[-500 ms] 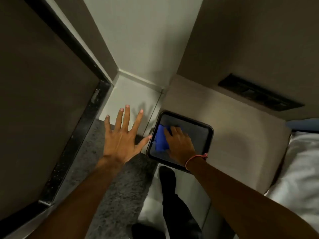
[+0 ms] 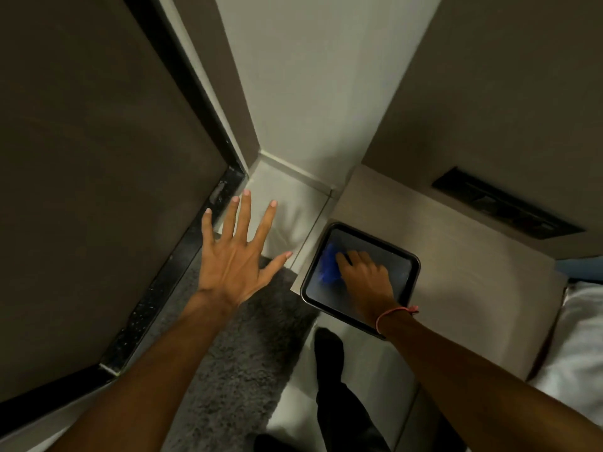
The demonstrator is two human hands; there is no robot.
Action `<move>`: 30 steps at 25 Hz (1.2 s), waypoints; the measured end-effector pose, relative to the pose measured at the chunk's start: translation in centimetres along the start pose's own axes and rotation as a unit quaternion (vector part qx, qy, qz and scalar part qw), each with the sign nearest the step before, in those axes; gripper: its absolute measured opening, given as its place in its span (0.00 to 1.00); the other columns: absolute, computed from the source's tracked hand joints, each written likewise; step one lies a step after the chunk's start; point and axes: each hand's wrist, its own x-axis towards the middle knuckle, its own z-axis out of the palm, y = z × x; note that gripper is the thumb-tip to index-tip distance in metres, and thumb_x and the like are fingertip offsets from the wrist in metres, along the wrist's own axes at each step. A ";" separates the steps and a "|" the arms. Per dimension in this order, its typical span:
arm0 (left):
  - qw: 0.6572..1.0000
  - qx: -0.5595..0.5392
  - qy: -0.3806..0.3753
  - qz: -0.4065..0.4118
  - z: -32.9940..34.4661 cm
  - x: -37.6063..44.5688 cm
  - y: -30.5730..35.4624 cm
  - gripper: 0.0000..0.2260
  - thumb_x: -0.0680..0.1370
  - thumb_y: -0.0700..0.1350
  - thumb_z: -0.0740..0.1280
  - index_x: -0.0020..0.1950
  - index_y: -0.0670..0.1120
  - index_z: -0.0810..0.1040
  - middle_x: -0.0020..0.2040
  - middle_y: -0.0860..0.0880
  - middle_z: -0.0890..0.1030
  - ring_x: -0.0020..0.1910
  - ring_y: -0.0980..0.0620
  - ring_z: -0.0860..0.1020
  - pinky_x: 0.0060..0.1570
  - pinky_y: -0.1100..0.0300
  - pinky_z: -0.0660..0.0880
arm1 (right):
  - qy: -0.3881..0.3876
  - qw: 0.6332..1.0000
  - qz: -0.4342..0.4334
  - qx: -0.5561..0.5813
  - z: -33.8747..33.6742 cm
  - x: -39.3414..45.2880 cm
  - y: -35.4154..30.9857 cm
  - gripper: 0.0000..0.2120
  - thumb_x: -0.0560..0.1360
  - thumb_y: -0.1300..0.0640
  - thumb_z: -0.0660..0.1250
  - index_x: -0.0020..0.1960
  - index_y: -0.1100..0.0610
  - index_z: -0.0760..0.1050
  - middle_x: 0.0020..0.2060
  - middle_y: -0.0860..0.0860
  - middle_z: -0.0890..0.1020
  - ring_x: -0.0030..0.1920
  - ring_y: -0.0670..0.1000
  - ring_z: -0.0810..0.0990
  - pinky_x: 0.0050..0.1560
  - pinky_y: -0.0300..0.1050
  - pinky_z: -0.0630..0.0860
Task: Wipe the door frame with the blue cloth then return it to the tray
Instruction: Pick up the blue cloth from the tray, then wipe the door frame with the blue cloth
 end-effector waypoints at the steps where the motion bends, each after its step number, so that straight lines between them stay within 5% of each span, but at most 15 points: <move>1: 1.000 0.006 0.016 -0.005 -1.5 -0.4 -0.9 0.40 0.78 0.73 0.42 0.87 0.54 0.46 0.86 0.38 0.49 0.84 0.39 0.56 0.77 0.28 0.57 | 0.022 1.000 -0.005 0.002 -1.5 -0.6 -0.1 0.35 0.77 0.62 0.73 0.79 0.57 0.61 0.73 0.58 0.70 0.74 0.61 0.70 0.67 0.58 0.77; 8: 0.982 0.078 0.156 -0.070 -19.9 -6.1 -8.2 0.39 0.80 0.72 0.44 0.87 0.53 0.50 0.86 0.37 0.51 0.84 0.37 0.57 0.77 0.28 0.55 | 0.268 0.961 -0.063 0.023 -19.9 -7.4 -5.0 0.28 0.80 0.63 0.65 0.79 0.54 0.64 0.70 0.53 0.74 0.68 0.56 0.75 0.63 0.49 0.77; 11: 0.955 0.121 0.244 -0.116 -29.9 -10.0 -12.8 0.37 0.82 0.70 0.44 0.87 0.52 0.50 0.86 0.37 0.52 0.84 0.38 0.57 0.77 0.28 0.57 | 0.373 0.917 -0.111 0.082 -29.7 -11.6 -9.6 0.26 0.82 0.64 0.60 0.80 0.57 0.65 0.76 0.57 0.72 0.77 0.60 0.70 0.76 0.53 0.67; 15: 0.891 0.199 0.358 -0.196 -44.3 -19.5 -20.0 0.36 0.84 0.70 0.43 0.87 0.53 0.50 0.85 0.37 0.53 0.85 0.39 0.56 0.77 0.29 0.59 | 0.518 0.829 -0.196 0.076 -43.1 -19.4 -18.8 0.26 0.81 0.65 0.59 0.79 0.59 0.65 0.75 0.57 0.73 0.75 0.59 0.72 0.76 0.52 0.68; 21: 0.783 0.291 0.438 -0.333 -60.5 -38.4 -28.9 0.37 0.83 0.72 0.41 0.87 0.53 0.50 0.86 0.37 0.53 0.85 0.39 0.56 0.77 0.29 0.58 | 0.681 0.644 -0.338 0.083 -58.2 -32.4 -36.1 0.28 0.74 0.75 0.65 0.74 0.65 0.72 0.64 0.61 0.80 0.61 0.63 0.81 0.69 0.60 0.78; 30: 0.651 0.381 0.446 -0.482 -69.9 -58.5 -35.2 0.38 0.82 0.72 0.43 0.87 0.52 0.52 0.86 0.37 0.53 0.84 0.38 0.57 0.77 0.28 0.59 | 0.726 0.488 -0.468 0.125 -66.7 -47.7 -57.0 0.30 0.73 0.73 0.56 0.74 0.62 0.72 0.65 0.61 0.80 0.63 0.63 0.81 0.71 0.62 0.76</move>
